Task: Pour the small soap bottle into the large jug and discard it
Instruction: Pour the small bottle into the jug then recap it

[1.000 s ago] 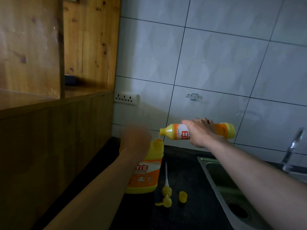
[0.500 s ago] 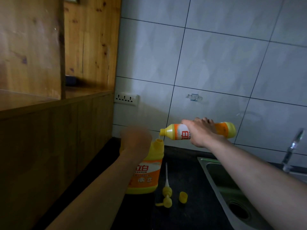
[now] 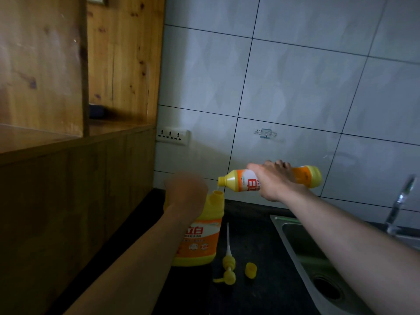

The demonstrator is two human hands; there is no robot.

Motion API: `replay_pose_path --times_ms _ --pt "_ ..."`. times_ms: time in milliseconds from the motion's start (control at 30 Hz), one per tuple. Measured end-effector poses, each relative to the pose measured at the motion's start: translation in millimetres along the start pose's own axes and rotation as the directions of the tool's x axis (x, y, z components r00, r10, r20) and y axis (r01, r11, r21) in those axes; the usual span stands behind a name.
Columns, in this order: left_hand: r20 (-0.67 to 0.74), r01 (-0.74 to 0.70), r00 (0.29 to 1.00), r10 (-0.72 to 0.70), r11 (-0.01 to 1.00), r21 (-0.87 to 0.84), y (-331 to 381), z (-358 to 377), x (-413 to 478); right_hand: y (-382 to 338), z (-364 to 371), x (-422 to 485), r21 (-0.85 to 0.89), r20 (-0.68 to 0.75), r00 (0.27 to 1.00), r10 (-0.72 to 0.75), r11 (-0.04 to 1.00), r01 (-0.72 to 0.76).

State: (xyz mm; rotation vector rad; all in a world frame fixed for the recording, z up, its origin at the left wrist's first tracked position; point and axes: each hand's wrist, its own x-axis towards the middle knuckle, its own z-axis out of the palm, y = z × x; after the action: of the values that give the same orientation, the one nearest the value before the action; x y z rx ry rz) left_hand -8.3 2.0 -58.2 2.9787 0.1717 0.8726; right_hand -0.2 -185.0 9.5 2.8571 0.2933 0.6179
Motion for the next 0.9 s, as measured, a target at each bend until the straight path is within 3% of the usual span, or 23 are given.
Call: replay_pose_path --times_ms 900 --pt "-0.003 0.002 1.0 -0.002 1.0 -0.013 -0.1 0.9 0.2 2.5 -0.9 -1.4 -0.012 0.011 1.0 0.004 1.0 -0.004"
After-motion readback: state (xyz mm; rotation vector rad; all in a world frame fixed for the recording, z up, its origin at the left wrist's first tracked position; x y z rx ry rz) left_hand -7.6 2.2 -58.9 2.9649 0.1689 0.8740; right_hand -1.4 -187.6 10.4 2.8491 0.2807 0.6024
